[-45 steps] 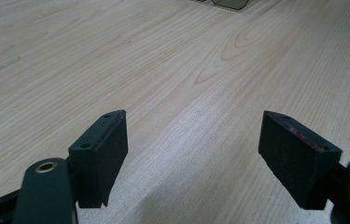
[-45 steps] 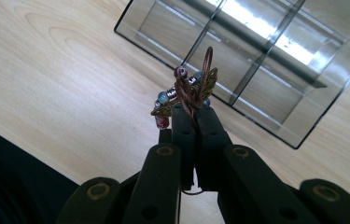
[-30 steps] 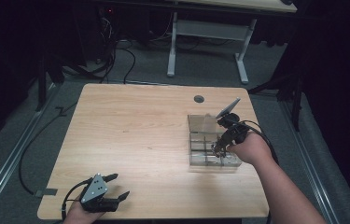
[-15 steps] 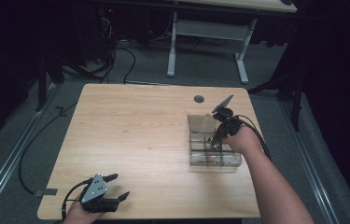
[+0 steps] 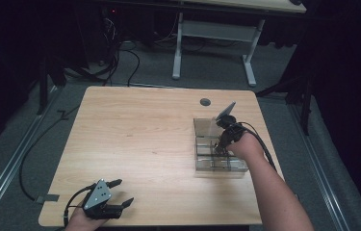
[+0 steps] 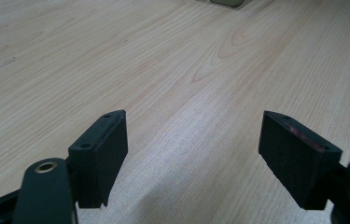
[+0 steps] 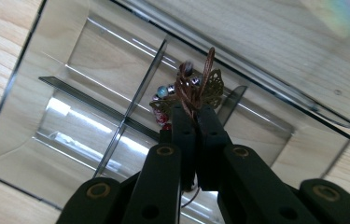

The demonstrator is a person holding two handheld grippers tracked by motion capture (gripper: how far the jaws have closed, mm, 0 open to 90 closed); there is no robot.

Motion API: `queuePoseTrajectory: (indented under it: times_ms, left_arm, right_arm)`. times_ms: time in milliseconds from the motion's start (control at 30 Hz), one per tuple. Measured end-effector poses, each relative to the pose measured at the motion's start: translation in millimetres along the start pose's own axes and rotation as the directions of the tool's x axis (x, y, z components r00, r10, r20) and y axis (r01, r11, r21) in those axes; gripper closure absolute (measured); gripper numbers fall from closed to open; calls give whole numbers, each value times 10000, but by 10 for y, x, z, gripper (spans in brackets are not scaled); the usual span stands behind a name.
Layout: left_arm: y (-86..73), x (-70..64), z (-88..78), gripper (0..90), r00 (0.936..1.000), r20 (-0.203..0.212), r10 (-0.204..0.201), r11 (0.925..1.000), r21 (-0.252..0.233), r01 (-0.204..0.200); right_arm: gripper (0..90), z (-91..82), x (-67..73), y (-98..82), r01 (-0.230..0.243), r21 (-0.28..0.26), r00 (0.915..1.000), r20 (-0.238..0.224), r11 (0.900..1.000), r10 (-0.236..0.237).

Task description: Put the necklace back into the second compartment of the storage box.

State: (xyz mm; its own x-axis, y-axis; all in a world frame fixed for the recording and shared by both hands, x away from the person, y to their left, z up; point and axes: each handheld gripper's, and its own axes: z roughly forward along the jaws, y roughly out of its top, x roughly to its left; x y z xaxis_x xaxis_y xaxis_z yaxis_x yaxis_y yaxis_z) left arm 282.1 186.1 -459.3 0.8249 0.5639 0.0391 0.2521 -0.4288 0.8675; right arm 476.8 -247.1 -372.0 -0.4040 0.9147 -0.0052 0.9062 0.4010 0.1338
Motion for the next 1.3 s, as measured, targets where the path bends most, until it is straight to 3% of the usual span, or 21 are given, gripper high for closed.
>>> queuePoseTrajectory:
  times_ms: [233, 333, 567, 733, 867, 1000, 1167, 1300]
  left_arm:
    - [-1, -1, 2, 243, 10000, -6, -1, 10000, -16, 1]
    - [-1, 0, 2, 243, 10000, -16, -4, 10000, -12, 4]
    - [1, 0, 3, 243, 10000, -10, 21, 10000, 32, -21]
    - [1, -4, 5, 243, 10000, -37, 45, 10000, 22, -45]
    - [3, -7, 9, 244, 10000, -38, 75, 10000, 58, -75]
    - [3, -13, 9, 245, 9999, -71, 113, 9999, 80, -113]
    - [1, -2, 4, 244, 10000, -13, 7, 10000, 45, -7]
    - [-2, 2, 1, 245, 10000, -2, -14, 10000, 22, 14]
  right_arm:
    - [886, 187, 46, 20, -84, 326, 9997, -229, 9994, 92]
    - [879, 244, 66, 32, 92, 442, 9996, -256, 9990, -81]
    - [702, 89, 53, 32, -151, 102, 9983, -563, 9998, 157]
    - [660, -99, 39, -34, -333, -188, 9979, -554, 9993, 322]
    - [646, -136, 77, -116, -230, -242, 9978, -633, 9994, 214]
    - [680, -96, 105, -99, -202, -366, 9986, -502, 9991, 184]
    - [898, -7, 99, 5, -285, -513, 9994, -209, 9983, 274]
    - [900, 148, 75, 60, -268, 3, 9994, -200, 9996, 268]
